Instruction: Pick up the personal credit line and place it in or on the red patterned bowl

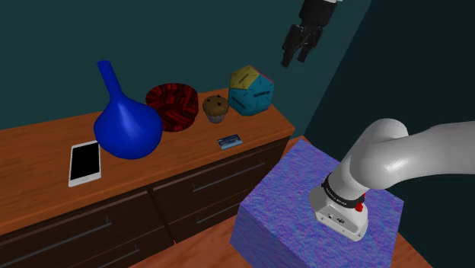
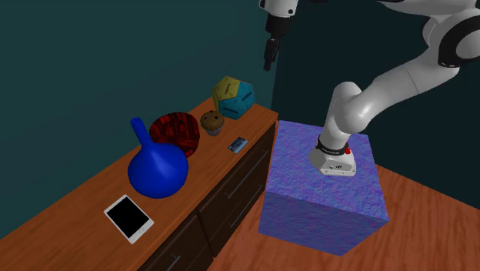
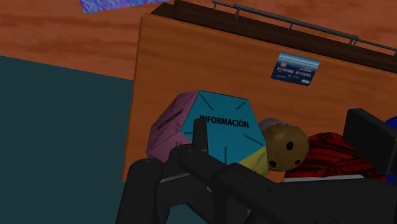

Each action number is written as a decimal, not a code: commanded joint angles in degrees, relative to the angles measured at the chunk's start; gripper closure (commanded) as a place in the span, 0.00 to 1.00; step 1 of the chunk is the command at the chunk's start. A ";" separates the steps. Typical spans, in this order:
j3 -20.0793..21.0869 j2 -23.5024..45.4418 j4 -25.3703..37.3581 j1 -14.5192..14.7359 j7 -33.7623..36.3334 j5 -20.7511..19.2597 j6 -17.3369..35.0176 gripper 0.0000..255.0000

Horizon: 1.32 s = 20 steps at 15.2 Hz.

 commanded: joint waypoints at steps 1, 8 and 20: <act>0.00 0.00 0.00 0.00 0.00 0.00 0.00 0.00; -5.04 -2.07 -15.38 7.94 -19.08 2.39 19.77 0.00; -20.87 9.45 -28.91 31.14 -59.79 12.63 52.99 0.00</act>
